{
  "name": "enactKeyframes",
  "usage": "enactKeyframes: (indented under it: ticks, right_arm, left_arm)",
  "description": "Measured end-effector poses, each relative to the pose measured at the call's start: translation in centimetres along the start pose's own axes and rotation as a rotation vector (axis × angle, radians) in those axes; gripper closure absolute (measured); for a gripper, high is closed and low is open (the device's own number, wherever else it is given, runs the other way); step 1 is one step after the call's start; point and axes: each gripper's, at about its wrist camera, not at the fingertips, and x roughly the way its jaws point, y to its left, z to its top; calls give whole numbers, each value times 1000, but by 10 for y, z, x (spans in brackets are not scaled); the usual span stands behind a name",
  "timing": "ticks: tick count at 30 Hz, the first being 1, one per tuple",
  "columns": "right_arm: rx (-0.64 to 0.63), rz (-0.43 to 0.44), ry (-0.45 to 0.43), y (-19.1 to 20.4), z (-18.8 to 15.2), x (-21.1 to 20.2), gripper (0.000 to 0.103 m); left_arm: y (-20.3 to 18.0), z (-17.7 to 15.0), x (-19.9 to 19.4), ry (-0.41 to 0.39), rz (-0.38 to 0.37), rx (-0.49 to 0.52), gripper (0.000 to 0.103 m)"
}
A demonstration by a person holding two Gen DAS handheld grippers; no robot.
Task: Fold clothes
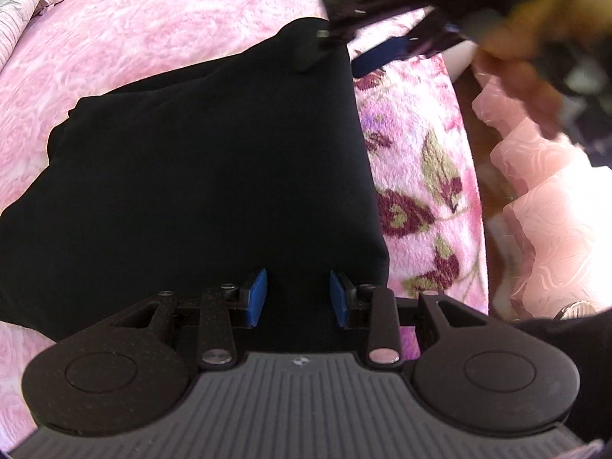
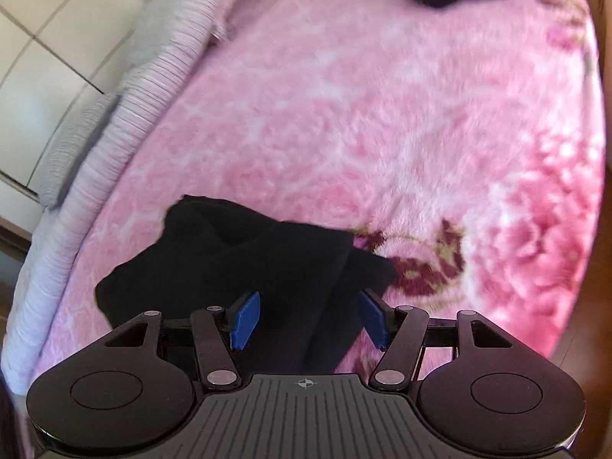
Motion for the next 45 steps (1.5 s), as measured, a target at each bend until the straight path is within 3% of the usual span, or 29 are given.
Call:
enactKeyframes:
  ticks: [1,2,5,12,17,22,29,33,36,39,42,45]
  right_arm:
    - [8,18,19,-3,6,5,56]
    - [17,37,39,-6,12,11,85]
    - [-26,73,51,-9,21,8,95]
    - [17,63,126,-34,17,21,94]
    - [-135,-26,84,-4,37,-9,74]
    - [-373,-132,-19,50,43,-27,69]
    - [-624,4,69,126,43,29,68]
    - [-755,96,170,163,37,83,68]
    - [-823,151,229,184,38,118,68]
    - [-904,186,274,204,47,147,67]
    - [-982,209,298,221,59,167,61]
    - [-1035,164,295,228,73,180,60]
  left_arm:
    - [0,1,0,1,4,-10,73]
    - [-1,1,-1,-2,4,-20,73]
    - [0,0,-3,-39,-18,-52,73]
    - [11,-4,-14,-85,-48,-119,72]
    - [56,-19,-36,-169,12,-229,71]
    - [117,-35,-42,-196,119,-360,70]
    - [203,-57,-49,-234,262,-543,70]
    - [236,-54,-38,-243,247,-612,71]
    - [244,-49,-14,-199,227,-633,71]
    - [242,-41,2,-200,258,-617,67]
    - [241,-44,2,-202,261,-631,65]
    - [241,-49,-3,-205,257,-654,66]
